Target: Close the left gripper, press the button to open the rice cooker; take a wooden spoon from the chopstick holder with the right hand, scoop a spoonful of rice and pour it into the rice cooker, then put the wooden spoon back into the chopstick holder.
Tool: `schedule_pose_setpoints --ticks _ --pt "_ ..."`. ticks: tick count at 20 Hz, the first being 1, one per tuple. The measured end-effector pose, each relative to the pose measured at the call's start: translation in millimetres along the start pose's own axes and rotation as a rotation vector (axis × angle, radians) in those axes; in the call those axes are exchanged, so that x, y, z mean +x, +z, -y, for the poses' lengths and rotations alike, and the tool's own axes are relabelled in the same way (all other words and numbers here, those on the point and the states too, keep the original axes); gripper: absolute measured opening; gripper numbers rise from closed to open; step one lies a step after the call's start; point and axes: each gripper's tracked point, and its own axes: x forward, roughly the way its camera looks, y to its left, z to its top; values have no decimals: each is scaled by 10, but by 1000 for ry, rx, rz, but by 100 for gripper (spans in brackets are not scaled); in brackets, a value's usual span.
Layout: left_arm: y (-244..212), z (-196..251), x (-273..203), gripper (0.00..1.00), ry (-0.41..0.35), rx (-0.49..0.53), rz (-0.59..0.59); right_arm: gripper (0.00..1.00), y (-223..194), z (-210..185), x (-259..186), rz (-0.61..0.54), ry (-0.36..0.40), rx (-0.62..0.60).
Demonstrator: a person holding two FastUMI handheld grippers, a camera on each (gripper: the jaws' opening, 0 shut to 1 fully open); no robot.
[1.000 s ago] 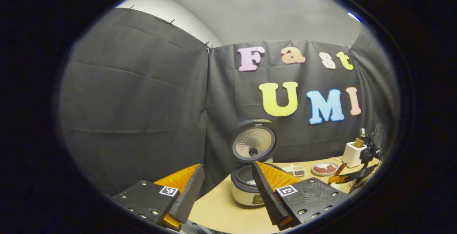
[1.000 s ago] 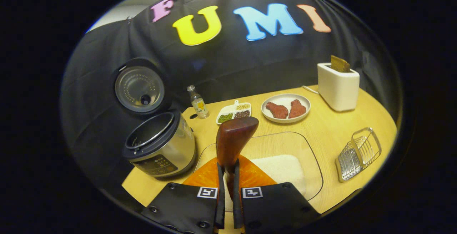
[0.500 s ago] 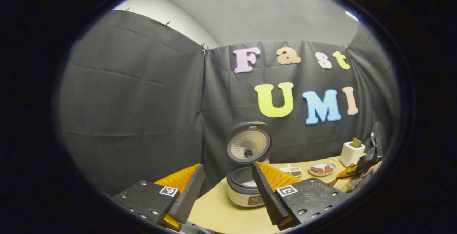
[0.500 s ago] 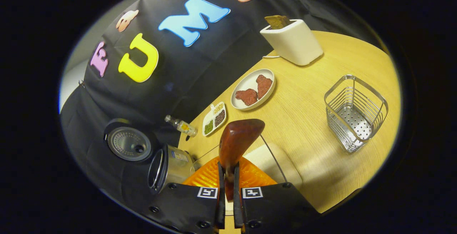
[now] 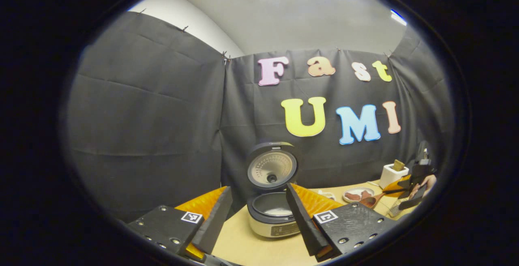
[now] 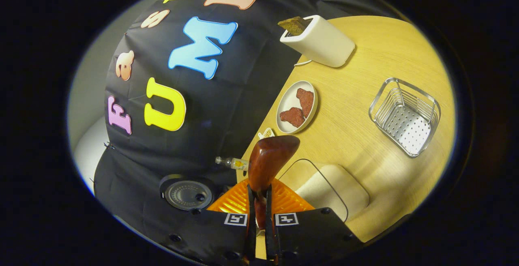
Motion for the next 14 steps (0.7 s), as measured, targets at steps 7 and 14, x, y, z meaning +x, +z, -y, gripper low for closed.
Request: schedule_pose_setpoints --ticks 7,14 --pt "-26 -91 -56 82 15 -10 -4 11 -66 -575 104 -21 87 49" --pt "-85 -386 -149 82 67 -18 -12 11 -486 -1149 442 -82 151 2"
